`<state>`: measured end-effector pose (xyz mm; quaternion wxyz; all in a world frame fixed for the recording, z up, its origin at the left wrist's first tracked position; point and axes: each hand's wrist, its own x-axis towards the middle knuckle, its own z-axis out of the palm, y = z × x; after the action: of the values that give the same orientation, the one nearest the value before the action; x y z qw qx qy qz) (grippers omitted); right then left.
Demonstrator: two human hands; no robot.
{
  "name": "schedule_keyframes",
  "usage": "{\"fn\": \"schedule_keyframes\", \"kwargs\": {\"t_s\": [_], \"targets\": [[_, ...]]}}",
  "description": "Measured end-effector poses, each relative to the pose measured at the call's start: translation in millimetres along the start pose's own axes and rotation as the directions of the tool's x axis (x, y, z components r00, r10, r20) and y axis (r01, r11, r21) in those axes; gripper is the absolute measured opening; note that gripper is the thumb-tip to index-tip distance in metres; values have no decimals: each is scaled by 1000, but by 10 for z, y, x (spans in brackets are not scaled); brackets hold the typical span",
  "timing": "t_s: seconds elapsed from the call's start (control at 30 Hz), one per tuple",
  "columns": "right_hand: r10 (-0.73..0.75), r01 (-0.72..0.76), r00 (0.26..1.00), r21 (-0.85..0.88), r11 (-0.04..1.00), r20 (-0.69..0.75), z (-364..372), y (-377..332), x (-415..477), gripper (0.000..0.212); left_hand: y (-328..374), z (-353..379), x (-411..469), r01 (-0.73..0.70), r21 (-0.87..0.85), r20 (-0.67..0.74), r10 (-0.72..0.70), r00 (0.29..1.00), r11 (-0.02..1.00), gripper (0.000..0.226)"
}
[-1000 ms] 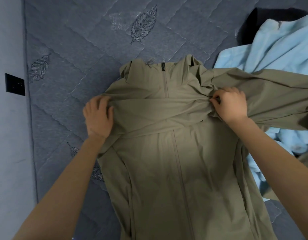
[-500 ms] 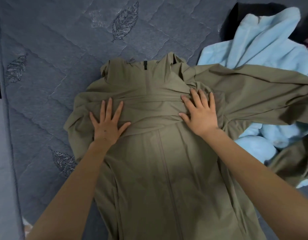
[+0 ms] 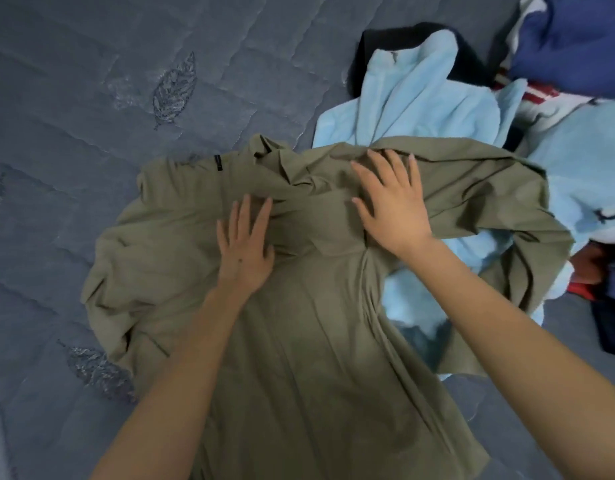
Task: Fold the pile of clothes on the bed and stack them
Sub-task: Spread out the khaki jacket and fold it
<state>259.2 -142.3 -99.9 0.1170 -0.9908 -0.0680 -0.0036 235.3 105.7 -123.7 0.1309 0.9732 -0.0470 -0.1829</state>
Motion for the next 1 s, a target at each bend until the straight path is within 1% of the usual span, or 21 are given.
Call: {"fn": "schedule_keyframes", "kwargs": {"t_s": [0.07,0.1,0.17,0.23,0.27,0.3,0.33,0.37,0.43,0.5,0.53,0.57,0.6,0.67,0.73,0.8,0.87,0.9,0.93,0.97,1.0], "targets": [[30,-29,998,14,999,-57,-179,219,14,48,468,-9,134,-151,-22,-37,150,988,988,71],[58,-57,995,14,998,-80,-270,333,25,48,685,-27,206,-204,-41,-64,201,977,978,68],[145,-145,984,3,989,-100,-426,574,38,50,1082,-81,345,-266,-102,-116,254,960,959,63],[248,-249,967,0,969,-53,-537,797,45,51,1404,-121,489,-295,-185,-152,269,951,937,60],[295,-295,956,-2,956,-7,-576,887,47,47,1536,-134,554,-312,-213,-161,282,946,926,59],[323,-323,946,-5,946,26,-611,958,52,37,1648,-142,612,-332,-223,-166,299,940,917,58],[331,-332,943,9,943,28,-643,1010,57,26,1744,-150,660,-348,-227,-165,317,934,909,57],[330,-330,944,63,942,2,-679,1030,57,18,1823,-150,702,-359,-224,-151,332,931,906,56],[328,-302,941,230,925,-85,-766,980,39,14,1946,-177,727,-364,-220,-128,343,930,905,49],[315,-244,935,347,905,-162,-867,898,5,13,2042,-219,715,-401,-229,-192,363,912,887,32],[306,-227,939,387,894,-156,-915,874,-20,12,2078,-243,718,-424,-223,-245,370,896,878,22],[304,-228,945,430,874,-117,-952,872,-47,12,2101,-276,731,-435,-244,-281,366,887,867,16],[311,-248,948,477,843,-58,-990,887,-73,13,2113,-323,743,-431,-320,-274,353,895,844,14],[329,-320,940,549,772,86,-1070,973,-126,20,2134,-436,764,-381,-549,-208,320,924,744,21],[345,-415,910,531,738,232,-1132,1104,-184,24,2157,-529,771,-307,-691,-181,254,950,655,29],[392,-494,868,451,743,306,-1176,1246,-258,20,2143,-563,819,-234,-752,-178,152,972,617,23],[462,-561,826,398,725,323,-1199,1363,-329,23,2125,-542,885,-192,-779,-198,55,979,597,19],[484,-587,809,400,704,335,-1222,1405,-356,27,2133,-513,905,-181,-784,-210,21,977,593,19],[488,-606,795,423,673,361,-1261,1436,-381,33,2147,-476,911,-174,-780,-226,-12,974,601,19],[466,-622,783,484,616,413,-1314,1457,-409,36,2164,-430,906,-167,-774,-248,-49,968,610,20],[409,-634,774,575,518,484,-1367,1479,-437,35,2182,-390,892,-157,-773,-267,-90,960,615,20]]}}
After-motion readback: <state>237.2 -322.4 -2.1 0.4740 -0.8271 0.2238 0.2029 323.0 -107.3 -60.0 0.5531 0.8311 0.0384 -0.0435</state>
